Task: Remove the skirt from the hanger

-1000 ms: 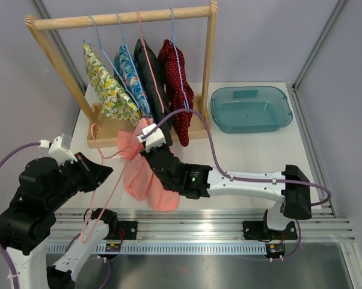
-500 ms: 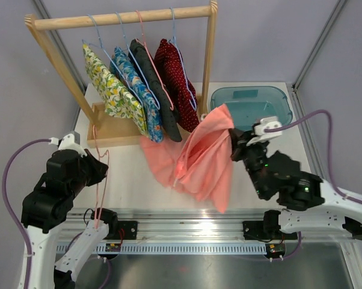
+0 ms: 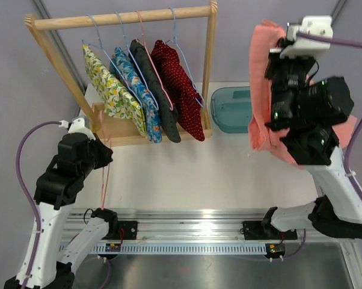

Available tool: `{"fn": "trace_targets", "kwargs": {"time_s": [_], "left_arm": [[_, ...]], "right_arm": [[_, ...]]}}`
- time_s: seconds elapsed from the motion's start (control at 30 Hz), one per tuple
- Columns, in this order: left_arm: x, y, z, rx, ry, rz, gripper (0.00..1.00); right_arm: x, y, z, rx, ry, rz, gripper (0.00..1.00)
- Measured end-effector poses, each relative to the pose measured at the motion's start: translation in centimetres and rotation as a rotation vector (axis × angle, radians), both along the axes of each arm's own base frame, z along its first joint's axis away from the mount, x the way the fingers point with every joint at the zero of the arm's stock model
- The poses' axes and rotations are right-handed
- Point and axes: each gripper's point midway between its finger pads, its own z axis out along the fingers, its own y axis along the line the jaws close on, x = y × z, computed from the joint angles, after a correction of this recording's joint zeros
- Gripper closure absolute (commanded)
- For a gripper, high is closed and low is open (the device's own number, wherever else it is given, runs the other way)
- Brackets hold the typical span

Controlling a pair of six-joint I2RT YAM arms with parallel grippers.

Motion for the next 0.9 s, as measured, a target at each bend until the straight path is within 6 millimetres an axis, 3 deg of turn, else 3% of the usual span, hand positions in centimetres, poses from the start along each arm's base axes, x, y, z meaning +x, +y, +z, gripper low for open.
{"fn": "trace_targets", "kwargs": {"time_s": [0.13, 0.23, 0.33, 0.4, 0.47, 0.57, 0.6, 0.63, 0.67, 0.7, 0.8, 0.9], "left_arm": [[1.5, -0.2, -0.5, 0.028, 0.021, -0.005, 1.00], [2.4, -0.2, -0.7, 0.047, 0.027, -0.009, 1.00], [3.1, 0.0, -0.9, 0.077, 0.030, -0.007, 1.00], [3.3, 0.3, -0.9, 0.095, 0.025, -0.002, 1.00], [3.4, 0.7, -0.8, 0.117, 0.020, 0.009, 1.00], [3.5, 1.4, -0.5, 0.154, 0.012, 0.029, 1.00], [3.7, 1.6, -0.2, 0.166, 0.006, 0.036, 1.00], [3.9, 1.9, 0.2, 0.179, 0.000, 0.043, 1.00], [4.1, 2.0, 0.7, 0.188, -0.007, 0.050, 1.00], [4.4, 2.2, 1.5, 0.197, -0.020, 0.057, 1.00], [5.5, 2.6, 4.2, 0.222, -0.074, 0.076, 1.00], [6.8, 3.0, 7.6, 0.246, -0.142, 0.102, 1.00]], "right_arm": [[4.7, -2.6, 3.9, -0.042, -0.058, -0.151, 1.00], [8.9, -4.9, 5.5, -0.068, -0.090, -0.245, 1.00], [13.2, -7.0, 5.2, -0.094, -0.108, -0.311, 1.00], [16.1, -8.1, 3.7, -0.107, -0.083, -0.335, 1.00], [19.3, -8.9, 0.8, -0.113, -0.028, -0.336, 1.00], [23.7, -9.2, -6.2, -0.112, 0.085, -0.323, 1.00], [25.0, -9.1, -9.3, -0.114, 0.139, -0.318, 0.83], [26.3, -8.8, -12.7, -0.105, 0.187, -0.306, 0.42], [27.2, -8.4, -16.3, -0.101, 0.251, -0.295, 0.09], [27.9, -8.1, -19.7, -0.104, 0.316, -0.285, 0.01], [28.4, -7.3, -27.5, -0.073, 0.486, -0.254, 0.01], [27.6, -6.5, -32.0, 0.013, 0.572, -0.217, 0.01]]}}
